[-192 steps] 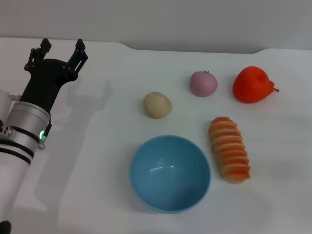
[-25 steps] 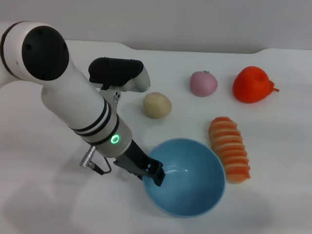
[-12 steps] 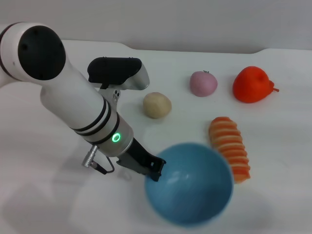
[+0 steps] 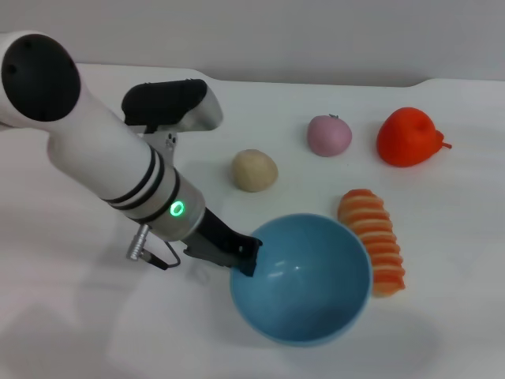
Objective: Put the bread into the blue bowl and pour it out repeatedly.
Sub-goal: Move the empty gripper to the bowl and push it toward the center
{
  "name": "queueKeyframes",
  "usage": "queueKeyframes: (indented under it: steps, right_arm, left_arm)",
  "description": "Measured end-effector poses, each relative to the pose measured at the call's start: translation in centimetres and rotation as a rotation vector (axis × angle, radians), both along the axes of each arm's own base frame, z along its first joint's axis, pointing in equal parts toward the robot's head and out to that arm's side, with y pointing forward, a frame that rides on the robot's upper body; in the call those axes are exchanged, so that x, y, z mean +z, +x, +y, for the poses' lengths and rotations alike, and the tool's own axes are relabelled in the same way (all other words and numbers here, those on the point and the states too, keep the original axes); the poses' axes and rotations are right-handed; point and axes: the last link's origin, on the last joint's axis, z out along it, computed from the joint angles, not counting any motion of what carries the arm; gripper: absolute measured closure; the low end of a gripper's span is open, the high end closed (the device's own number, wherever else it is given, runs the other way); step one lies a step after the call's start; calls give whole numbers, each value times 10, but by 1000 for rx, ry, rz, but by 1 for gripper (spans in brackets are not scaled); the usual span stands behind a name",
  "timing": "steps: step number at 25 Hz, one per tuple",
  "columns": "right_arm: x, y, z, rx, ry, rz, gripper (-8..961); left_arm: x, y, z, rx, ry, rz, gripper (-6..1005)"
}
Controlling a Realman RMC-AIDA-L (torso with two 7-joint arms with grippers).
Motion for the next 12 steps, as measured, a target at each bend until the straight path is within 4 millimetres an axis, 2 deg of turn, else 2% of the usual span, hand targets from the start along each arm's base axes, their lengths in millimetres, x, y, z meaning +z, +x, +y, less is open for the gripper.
queueKeyframes:
  steps: [6,12]
  right_arm:
    - [-4,-16,24,74,-286,120,509]
    - [-7,-37,36,75,-629,149,508]
  left_arm:
    - [11,-11,5,30,61,-27,988]
    - [20,-21,9,30,86,6,988]
